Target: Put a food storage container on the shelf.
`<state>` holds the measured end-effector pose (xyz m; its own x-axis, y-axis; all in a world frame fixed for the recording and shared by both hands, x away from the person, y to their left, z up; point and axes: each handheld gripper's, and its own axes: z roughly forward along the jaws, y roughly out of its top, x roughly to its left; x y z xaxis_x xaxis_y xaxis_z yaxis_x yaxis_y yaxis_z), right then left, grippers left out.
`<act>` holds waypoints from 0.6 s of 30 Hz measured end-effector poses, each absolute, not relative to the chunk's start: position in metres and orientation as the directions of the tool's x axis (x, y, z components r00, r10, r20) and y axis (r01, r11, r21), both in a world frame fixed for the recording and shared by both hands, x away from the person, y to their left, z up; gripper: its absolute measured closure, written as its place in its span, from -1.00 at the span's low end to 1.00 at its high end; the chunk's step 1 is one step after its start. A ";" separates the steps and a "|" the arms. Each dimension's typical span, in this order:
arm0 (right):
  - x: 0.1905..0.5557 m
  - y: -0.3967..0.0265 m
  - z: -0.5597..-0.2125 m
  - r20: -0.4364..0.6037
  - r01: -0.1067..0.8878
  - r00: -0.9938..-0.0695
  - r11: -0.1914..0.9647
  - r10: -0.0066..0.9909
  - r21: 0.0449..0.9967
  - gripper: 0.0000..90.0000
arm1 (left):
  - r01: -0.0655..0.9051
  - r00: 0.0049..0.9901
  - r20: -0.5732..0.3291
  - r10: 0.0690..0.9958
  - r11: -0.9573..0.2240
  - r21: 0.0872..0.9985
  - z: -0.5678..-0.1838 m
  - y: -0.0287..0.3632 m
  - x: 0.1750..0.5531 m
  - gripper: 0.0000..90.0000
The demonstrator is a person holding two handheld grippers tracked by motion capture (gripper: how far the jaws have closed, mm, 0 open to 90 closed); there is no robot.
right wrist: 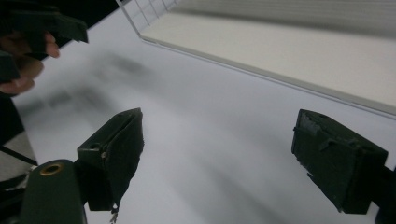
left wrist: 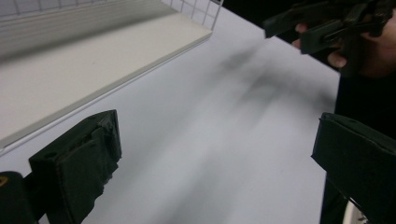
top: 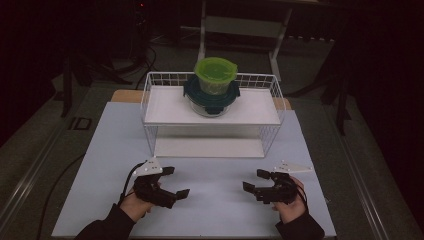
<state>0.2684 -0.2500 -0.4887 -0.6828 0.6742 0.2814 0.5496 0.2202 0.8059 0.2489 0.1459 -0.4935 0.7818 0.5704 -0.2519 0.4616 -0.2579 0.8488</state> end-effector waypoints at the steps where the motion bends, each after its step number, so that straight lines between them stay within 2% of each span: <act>1: 0.266 -0.251 -0.490 0.268 0.548 -0.680 0.229 0.682 0.805 -0.64 | 0.465 0.778 -0.253 0.575 -0.257 0.847 -0.495 0.148 0.249 -0.98; 6: 0.260 -0.259 -0.497 0.275 0.563 -0.665 0.224 0.695 0.796 -0.65 | 0.474 0.763 -0.254 0.595 -0.246 0.845 -0.502 0.157 0.247 -0.98; 18: 0.256 -0.281 -0.501 0.244 0.531 -0.651 0.201 0.719 0.823 -0.65 | 0.459 0.746 -0.231 0.625 -0.231 0.858 -0.508 0.174 0.230 -0.98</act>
